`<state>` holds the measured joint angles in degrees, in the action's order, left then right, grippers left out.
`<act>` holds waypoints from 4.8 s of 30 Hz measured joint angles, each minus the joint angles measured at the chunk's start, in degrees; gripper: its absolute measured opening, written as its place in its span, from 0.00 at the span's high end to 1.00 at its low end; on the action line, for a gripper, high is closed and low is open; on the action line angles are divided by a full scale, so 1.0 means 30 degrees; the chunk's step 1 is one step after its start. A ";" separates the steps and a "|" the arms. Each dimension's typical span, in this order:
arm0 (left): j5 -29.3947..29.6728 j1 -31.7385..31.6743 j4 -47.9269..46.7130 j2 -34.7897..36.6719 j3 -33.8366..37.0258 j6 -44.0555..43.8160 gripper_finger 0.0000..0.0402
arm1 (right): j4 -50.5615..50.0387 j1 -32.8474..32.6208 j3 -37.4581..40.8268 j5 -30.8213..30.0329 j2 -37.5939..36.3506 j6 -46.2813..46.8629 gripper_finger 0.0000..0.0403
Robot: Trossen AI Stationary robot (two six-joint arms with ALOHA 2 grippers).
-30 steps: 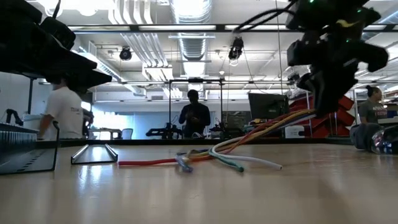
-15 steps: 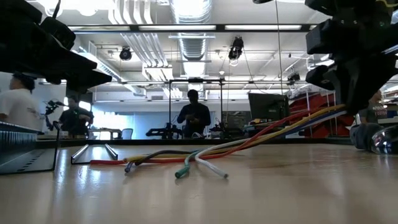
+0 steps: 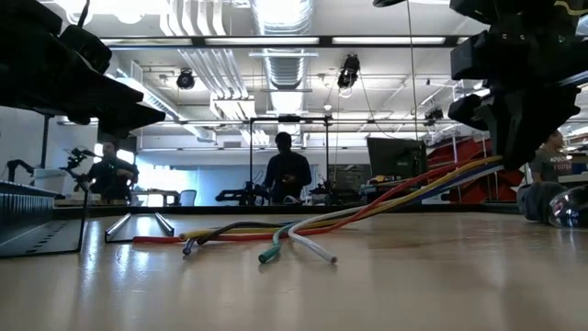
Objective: Ziptie cables
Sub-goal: Wrap the cable wires with the black zip tie
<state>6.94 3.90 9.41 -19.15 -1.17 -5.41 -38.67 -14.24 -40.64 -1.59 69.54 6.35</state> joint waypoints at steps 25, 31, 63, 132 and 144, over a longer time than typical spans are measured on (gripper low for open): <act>0.0001 0.0007 0.1486 -0.0001 0.0007 0.0030 0.22 | -0.4083 -0.0155 -0.6237 -0.1026 -0.0007 0.1033 0.93; 0.0001 0.0007 0.4853 -0.0001 0.0000 -0.3431 0.22 | -0.4539 -0.1333 -0.7125 -0.0999 -0.0014 0.1316 0.93; 0.1711 0.2637 1.8949 -1.4160 -0.3625 -0.2583 0.22 | -0.4011 -0.6040 -0.4415 -0.3999 -0.0014 0.6863 0.93; -0.7898 1.2976 -1.8574 -2.1101 -1.3385 -3.4988 0.22 | -0.0788 -0.5996 -0.1934 -0.5011 0.1028 0.6525 0.93; -0.8772 1.2968 -1.5497 -2.0956 -1.1366 -3.5072 0.23 | -0.0823 -0.5996 -0.1872 -0.5011 0.1020 0.6396 0.93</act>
<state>-19.38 42.81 -37.08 -82.02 -35.27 -110.63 -41.14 -32.23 -46.26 -16.62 72.60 25.54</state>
